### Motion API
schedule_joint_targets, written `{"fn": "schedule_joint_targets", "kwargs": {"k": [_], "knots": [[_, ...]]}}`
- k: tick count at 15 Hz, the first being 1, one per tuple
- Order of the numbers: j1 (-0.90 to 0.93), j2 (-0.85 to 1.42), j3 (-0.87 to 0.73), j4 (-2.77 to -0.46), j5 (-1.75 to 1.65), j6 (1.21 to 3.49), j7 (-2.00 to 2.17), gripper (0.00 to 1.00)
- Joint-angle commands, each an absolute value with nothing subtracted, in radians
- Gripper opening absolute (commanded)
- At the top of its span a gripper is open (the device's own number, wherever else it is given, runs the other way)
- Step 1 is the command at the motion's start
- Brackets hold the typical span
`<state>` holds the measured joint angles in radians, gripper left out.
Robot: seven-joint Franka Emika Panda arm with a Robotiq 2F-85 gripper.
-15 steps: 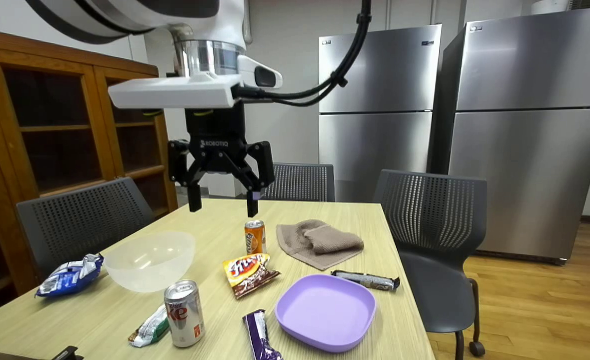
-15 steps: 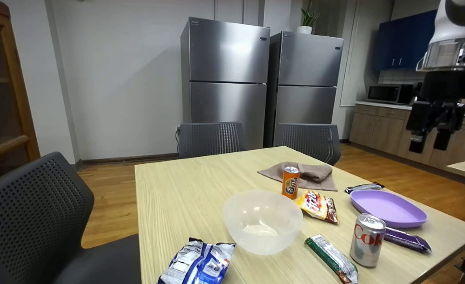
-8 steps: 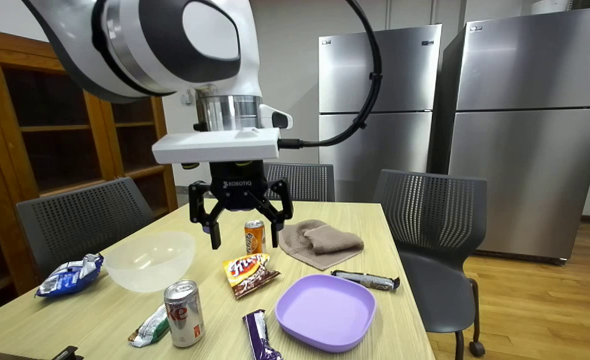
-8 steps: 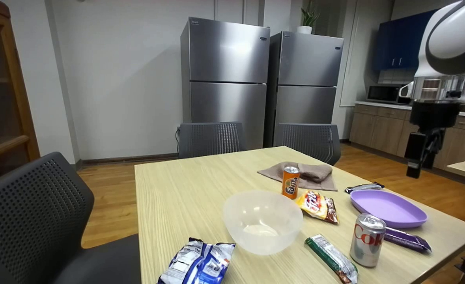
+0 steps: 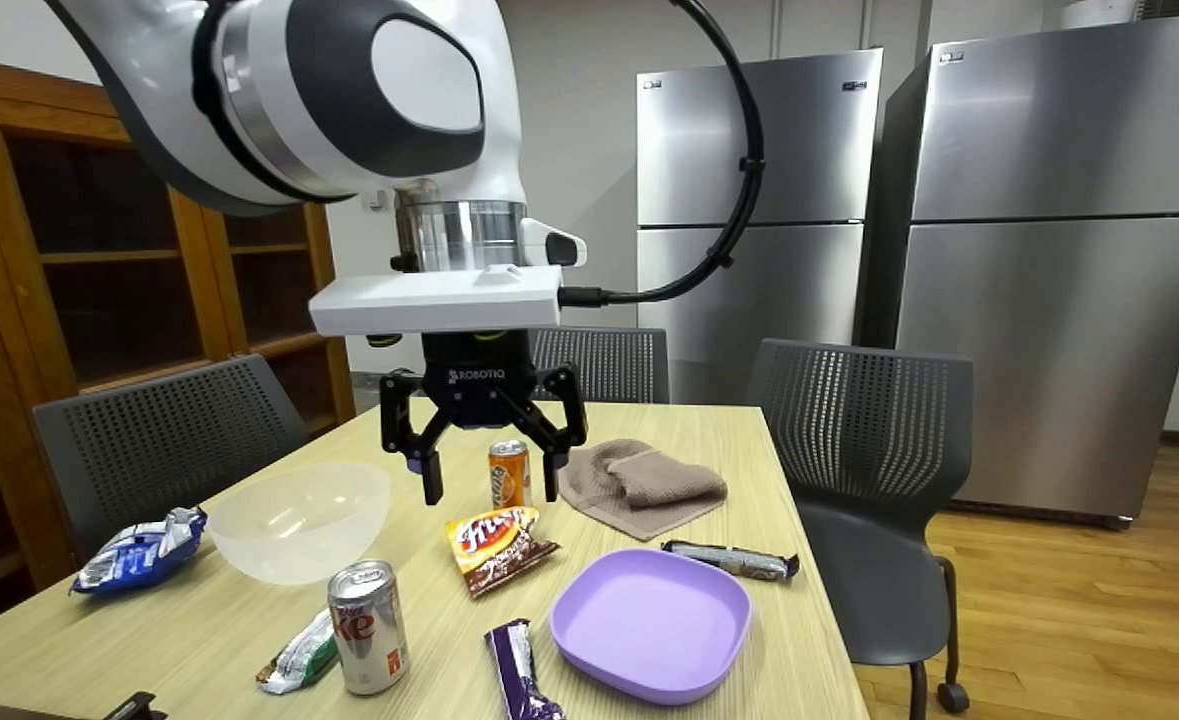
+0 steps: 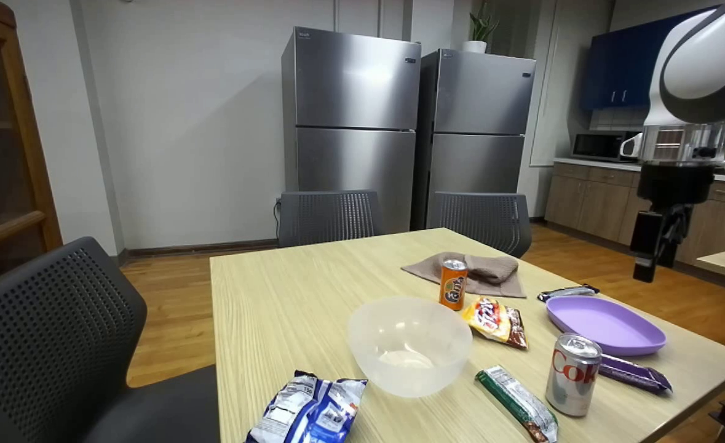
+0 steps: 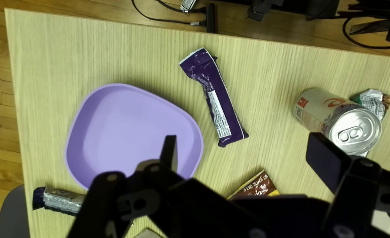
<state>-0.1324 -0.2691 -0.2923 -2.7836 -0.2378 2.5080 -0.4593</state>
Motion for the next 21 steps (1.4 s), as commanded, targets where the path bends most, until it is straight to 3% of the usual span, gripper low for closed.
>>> {"fn": "schedule_joint_targets", "kwargs": {"k": [1,8,21], "knots": [[-0.149,-0.270,-0.274,-2.783,-0.230,2.505,-0.464,1.00],[-0.136,-0.157,-0.267,-2.785,-0.249,2.597,-0.526,1.00],[-0.151,0.203,-0.238,-2.783,-0.394,2.983,-0.505,1.00]]}}
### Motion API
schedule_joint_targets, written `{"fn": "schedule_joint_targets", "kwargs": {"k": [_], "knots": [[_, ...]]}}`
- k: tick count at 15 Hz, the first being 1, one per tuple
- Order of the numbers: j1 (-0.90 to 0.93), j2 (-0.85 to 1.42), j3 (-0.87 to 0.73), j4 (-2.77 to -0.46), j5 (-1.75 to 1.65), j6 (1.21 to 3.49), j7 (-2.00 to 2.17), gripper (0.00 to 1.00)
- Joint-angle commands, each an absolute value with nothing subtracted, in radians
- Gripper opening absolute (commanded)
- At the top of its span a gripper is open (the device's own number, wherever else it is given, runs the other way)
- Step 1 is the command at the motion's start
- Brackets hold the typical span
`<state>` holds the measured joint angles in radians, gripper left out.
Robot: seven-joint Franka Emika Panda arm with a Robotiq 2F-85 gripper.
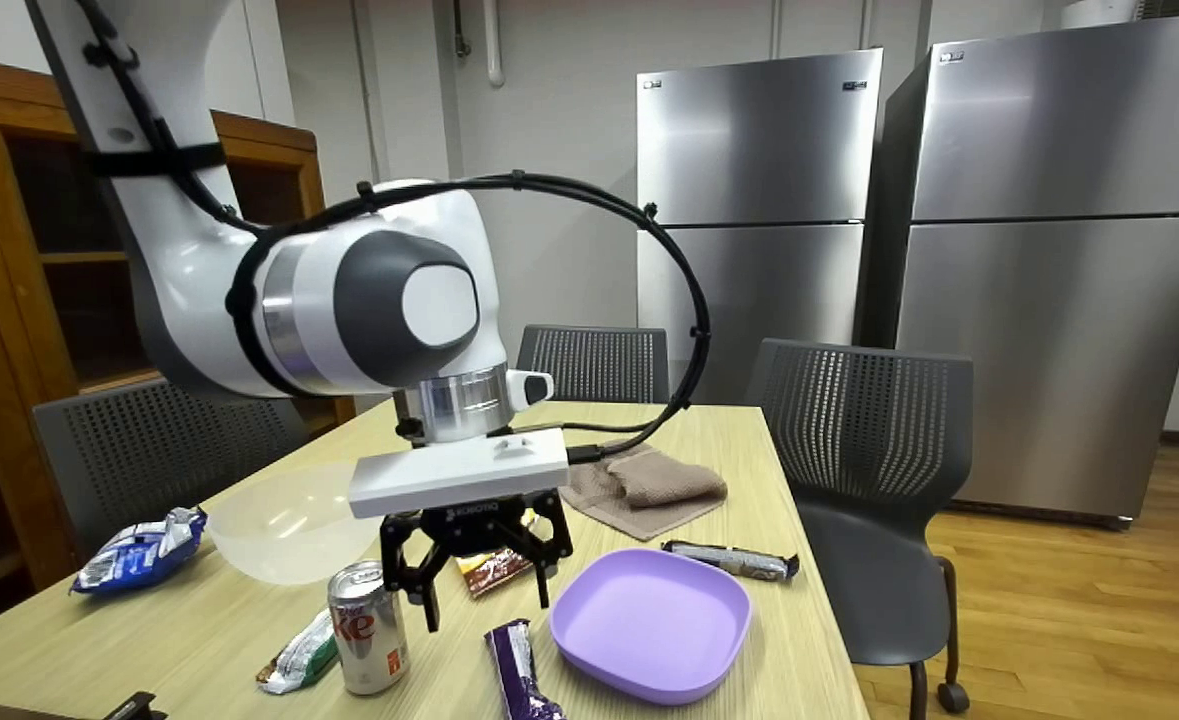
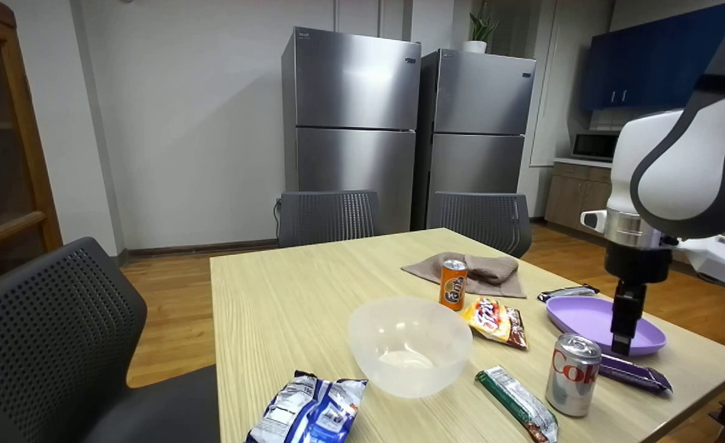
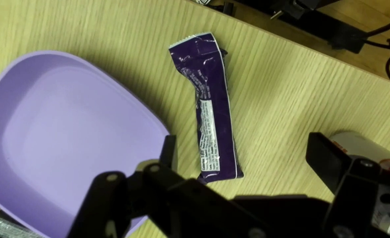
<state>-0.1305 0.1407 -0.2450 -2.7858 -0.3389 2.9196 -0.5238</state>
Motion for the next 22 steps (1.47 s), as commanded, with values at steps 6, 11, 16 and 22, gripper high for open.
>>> {"fn": "schedule_joint_targets", "kwargs": {"k": [6,11,16,22], "knots": [[-0.134,0.296,-0.284,-2.766,-0.454,3.045,-0.489,1.00],[-0.121,0.350,-0.311,-2.750,-0.458,3.075,-0.488,1.00],[-0.124,0.382,-0.305,-2.740,-0.445,3.086,-0.493,1.00],[-0.121,0.391,-0.307,-2.733,-0.442,3.098,-0.492,1.00]]}}
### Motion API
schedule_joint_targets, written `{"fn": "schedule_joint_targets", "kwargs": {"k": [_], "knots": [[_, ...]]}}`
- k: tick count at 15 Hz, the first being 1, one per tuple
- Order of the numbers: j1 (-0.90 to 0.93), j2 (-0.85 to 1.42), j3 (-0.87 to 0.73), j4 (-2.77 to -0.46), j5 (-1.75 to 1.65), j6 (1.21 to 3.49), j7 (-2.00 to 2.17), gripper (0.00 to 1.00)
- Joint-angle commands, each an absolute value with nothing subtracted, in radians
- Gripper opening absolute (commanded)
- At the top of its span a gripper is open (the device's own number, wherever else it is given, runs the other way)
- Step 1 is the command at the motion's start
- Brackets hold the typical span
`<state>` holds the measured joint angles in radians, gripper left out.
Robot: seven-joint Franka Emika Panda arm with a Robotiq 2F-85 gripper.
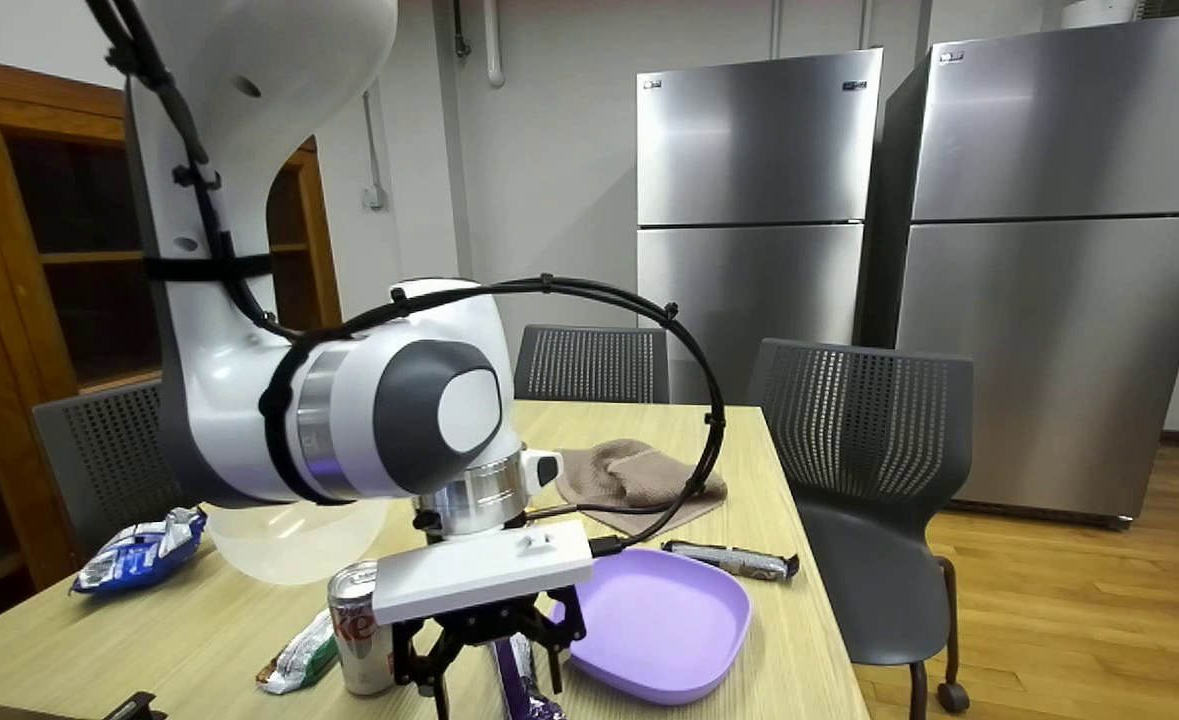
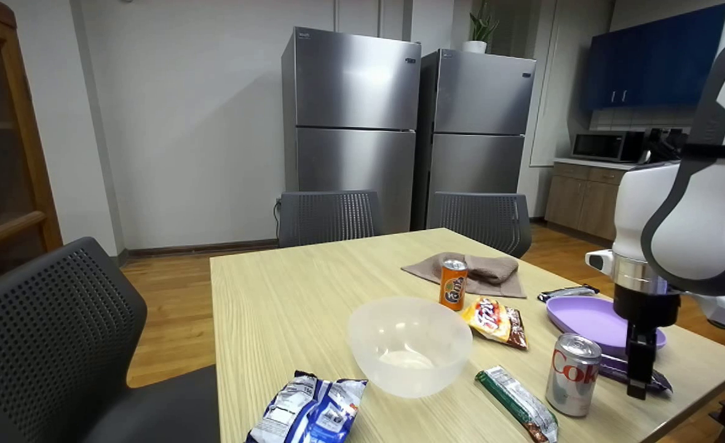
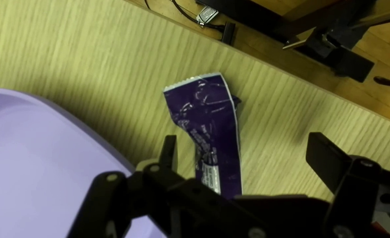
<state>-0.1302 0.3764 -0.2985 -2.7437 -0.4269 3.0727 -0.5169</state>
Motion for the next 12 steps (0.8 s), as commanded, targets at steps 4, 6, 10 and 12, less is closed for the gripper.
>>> {"fn": "schedule_joint_targets", "kwargs": {"k": [4,6,10,12], "knots": [[-0.115,0.401,-0.309,-2.726,-0.439,3.109,-0.485,1.00],[-0.115,0.406,-0.307,-2.724,-0.436,3.114,-0.484,1.00],[-0.114,0.416,-0.307,-2.721,-0.435,3.127,-0.486,0.66],[-0.112,0.418,-0.309,-2.720,-0.435,3.130,-0.487,0.49]]}}
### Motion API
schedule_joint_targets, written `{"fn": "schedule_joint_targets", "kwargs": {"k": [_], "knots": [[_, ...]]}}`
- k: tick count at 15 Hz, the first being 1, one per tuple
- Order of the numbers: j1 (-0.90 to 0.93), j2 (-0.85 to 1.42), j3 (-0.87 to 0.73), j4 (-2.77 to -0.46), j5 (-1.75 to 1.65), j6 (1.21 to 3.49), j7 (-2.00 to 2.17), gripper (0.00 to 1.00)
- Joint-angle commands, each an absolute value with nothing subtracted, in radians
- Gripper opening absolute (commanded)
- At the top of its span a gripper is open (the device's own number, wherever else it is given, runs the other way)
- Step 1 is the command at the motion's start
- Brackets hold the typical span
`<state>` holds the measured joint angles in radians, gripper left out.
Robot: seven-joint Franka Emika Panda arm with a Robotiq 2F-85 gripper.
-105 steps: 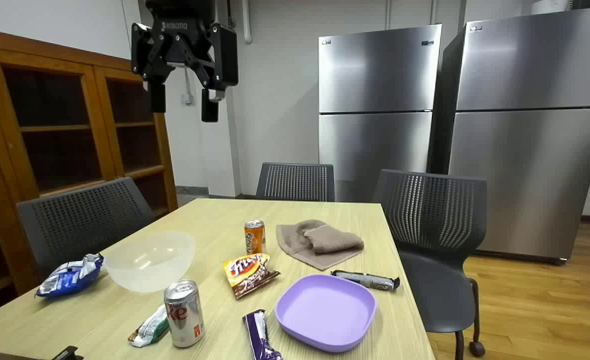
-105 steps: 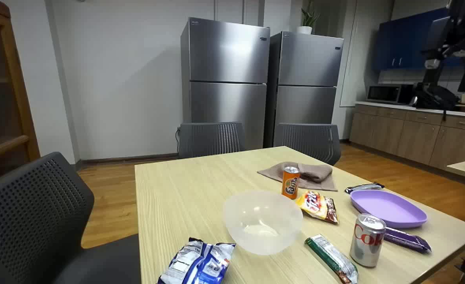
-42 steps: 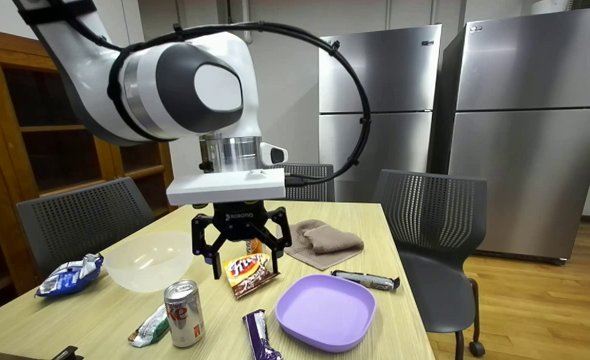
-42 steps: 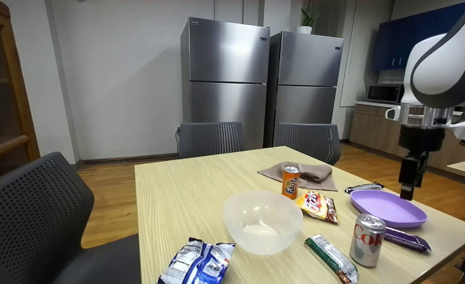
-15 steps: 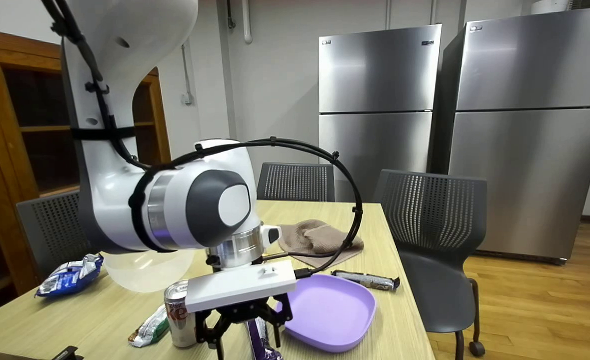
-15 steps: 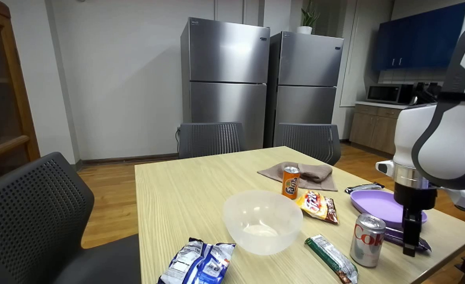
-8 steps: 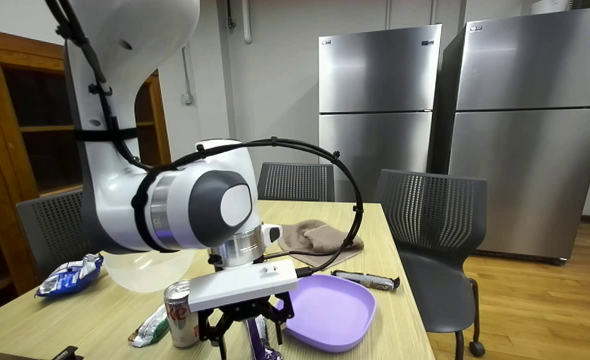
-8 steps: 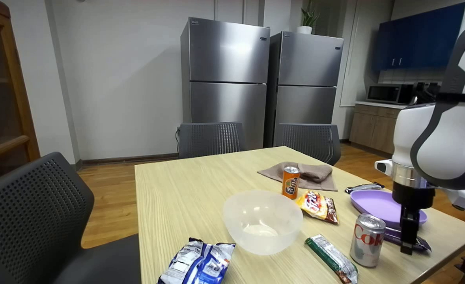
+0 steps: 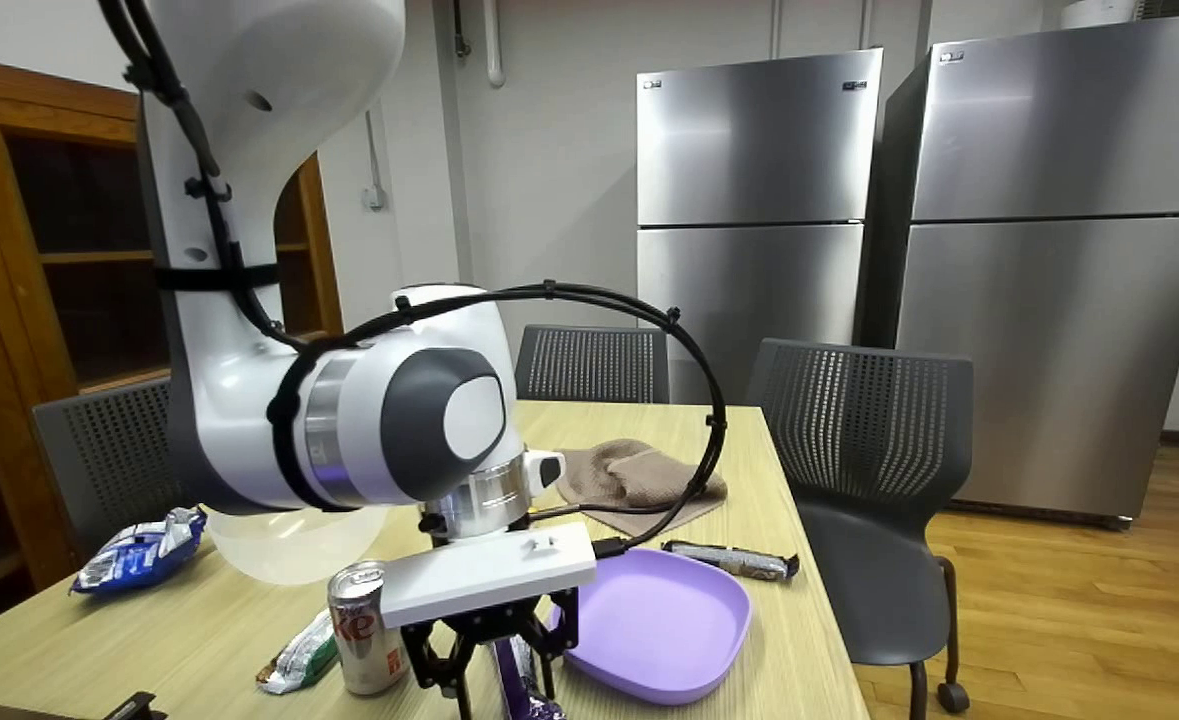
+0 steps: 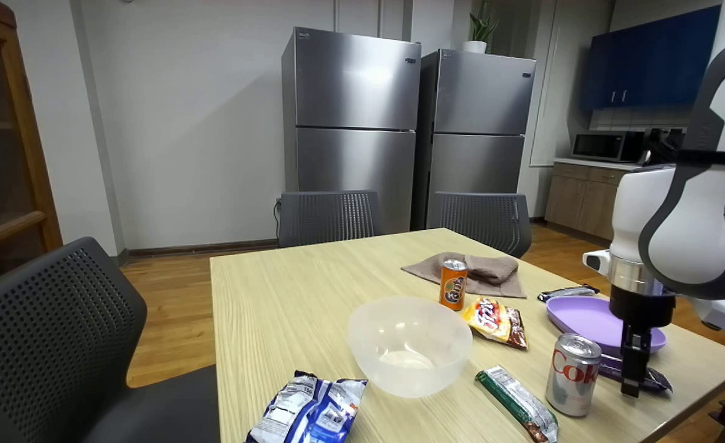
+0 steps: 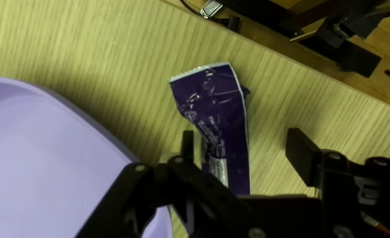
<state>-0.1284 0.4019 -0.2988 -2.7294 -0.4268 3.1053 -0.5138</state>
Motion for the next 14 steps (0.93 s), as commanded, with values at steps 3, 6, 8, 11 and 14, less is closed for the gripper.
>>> {"fn": "schedule_joint_targets", "kwargs": {"k": [3,6,8,11,14], "knots": [[-0.109,0.422,-0.312,-2.719,-0.435,3.133,-0.486,0.27],[-0.098,0.419,-0.316,-2.723,-0.437,3.134,-0.485,0.05],[-0.095,0.407,-0.320,-2.729,-0.440,3.133,-0.490,0.05],[-0.115,0.368,-0.309,-2.743,-0.435,3.126,-0.499,0.05],[-0.168,0.315,-0.269,-2.759,-0.423,3.107,-0.515,0.04]]}}
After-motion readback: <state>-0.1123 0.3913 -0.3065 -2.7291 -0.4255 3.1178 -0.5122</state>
